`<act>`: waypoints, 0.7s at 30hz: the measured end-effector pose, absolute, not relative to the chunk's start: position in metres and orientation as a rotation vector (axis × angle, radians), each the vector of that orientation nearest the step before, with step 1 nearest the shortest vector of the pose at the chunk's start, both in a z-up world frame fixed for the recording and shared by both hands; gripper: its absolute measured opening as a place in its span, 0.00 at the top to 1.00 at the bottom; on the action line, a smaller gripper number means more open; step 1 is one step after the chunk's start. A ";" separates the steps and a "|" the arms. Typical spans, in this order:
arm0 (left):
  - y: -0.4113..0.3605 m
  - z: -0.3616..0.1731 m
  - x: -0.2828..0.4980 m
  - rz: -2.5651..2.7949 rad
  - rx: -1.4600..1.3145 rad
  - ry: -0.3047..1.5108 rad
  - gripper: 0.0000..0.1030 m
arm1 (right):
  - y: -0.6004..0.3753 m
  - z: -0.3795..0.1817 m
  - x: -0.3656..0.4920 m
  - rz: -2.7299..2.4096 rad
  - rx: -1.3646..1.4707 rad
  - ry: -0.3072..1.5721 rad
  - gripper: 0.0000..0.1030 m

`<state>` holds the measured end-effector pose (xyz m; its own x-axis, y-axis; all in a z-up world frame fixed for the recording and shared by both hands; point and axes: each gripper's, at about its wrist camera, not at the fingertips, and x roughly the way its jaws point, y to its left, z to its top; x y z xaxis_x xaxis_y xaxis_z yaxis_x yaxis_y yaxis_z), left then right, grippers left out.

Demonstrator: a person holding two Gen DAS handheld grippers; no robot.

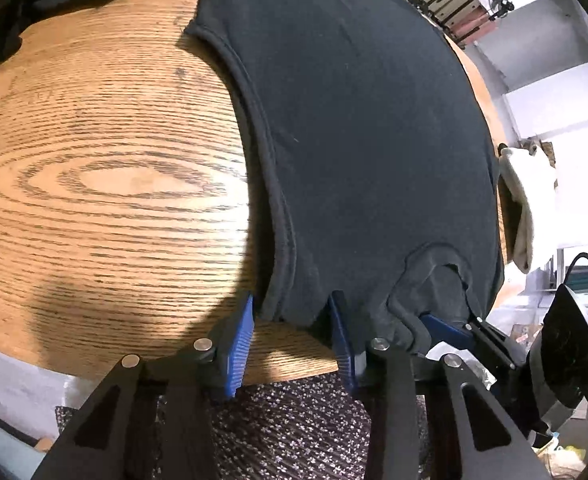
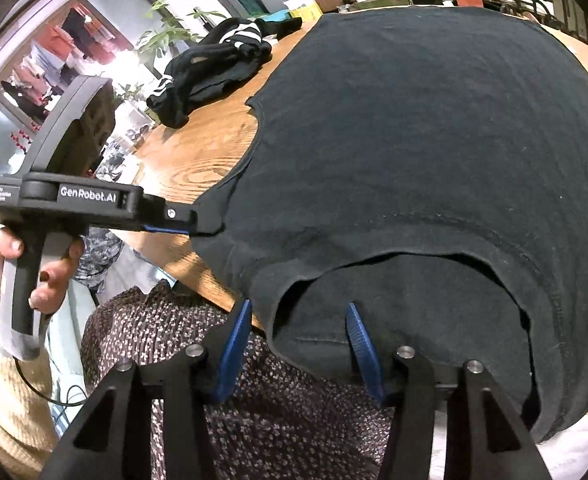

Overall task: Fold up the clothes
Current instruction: 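Grasp the shirt edge with the left gripper while the right gripper grasps beside it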

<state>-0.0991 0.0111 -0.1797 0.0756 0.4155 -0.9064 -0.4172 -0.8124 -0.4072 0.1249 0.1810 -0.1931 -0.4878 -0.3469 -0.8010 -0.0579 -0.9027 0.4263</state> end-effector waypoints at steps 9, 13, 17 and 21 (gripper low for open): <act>0.018 -0.180 -0.104 1.829 -1.734 0.056 0.83 | 0.157 -0.191 0.113 -2.509 1.499 -0.513 0.77; 0.030 -0.178 -0.103 1.854 -1.721 0.160 0.84 | 0.150 -0.189 0.115 -2.538 1.511 -0.431 0.91; 0.042 -0.177 -0.105 1.865 -1.707 0.237 0.84 | 0.144 -0.187 0.120 -2.546 1.518 -0.386 0.93; 0.044 -0.186 -0.111 1.852 -1.724 0.236 0.84 | 0.141 -0.190 0.124 -2.513 1.542 -0.385 0.93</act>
<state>-0.1108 0.0443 -0.1858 0.0145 0.2968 -0.9548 -0.5266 -0.8095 -0.2597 0.1239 0.1409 -0.1903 -0.4520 -0.2749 -0.8486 0.0084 -0.9526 0.3041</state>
